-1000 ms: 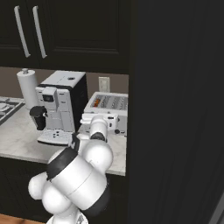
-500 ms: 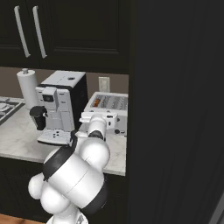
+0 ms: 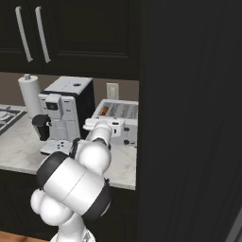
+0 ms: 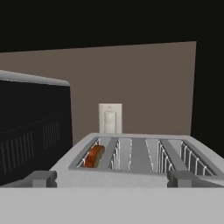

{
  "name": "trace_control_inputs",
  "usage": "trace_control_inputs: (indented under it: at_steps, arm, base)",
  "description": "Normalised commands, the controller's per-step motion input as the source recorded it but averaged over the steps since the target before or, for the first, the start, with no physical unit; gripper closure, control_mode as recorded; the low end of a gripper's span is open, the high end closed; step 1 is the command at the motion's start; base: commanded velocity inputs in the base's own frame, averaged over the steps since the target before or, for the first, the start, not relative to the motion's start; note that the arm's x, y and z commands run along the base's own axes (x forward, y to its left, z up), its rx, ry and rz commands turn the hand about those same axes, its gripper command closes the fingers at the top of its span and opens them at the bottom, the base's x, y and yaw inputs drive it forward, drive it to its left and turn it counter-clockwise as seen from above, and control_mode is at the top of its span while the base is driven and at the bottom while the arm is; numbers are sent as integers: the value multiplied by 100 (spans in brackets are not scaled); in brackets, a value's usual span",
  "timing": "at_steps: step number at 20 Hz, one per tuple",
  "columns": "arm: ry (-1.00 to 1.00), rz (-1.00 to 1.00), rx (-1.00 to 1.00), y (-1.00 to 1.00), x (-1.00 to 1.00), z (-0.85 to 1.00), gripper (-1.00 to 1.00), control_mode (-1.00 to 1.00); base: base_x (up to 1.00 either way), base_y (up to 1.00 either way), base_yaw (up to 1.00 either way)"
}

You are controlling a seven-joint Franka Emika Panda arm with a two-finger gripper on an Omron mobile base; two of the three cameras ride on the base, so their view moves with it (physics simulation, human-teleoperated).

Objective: Start the toaster. Once the lever pops up, take the bread to the plate on the dining counter.

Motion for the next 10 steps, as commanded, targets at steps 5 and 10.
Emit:
trace_control_inputs:
  at_steps: [5, 10]
  arm:
    - [0, -5, 0, 16, 3, 7, -100, -100]
    - [0, -4, 0, 13, 1, 7, -100, -100]
  base:
    - [0, 0, 0]
    - [0, 0, 0]
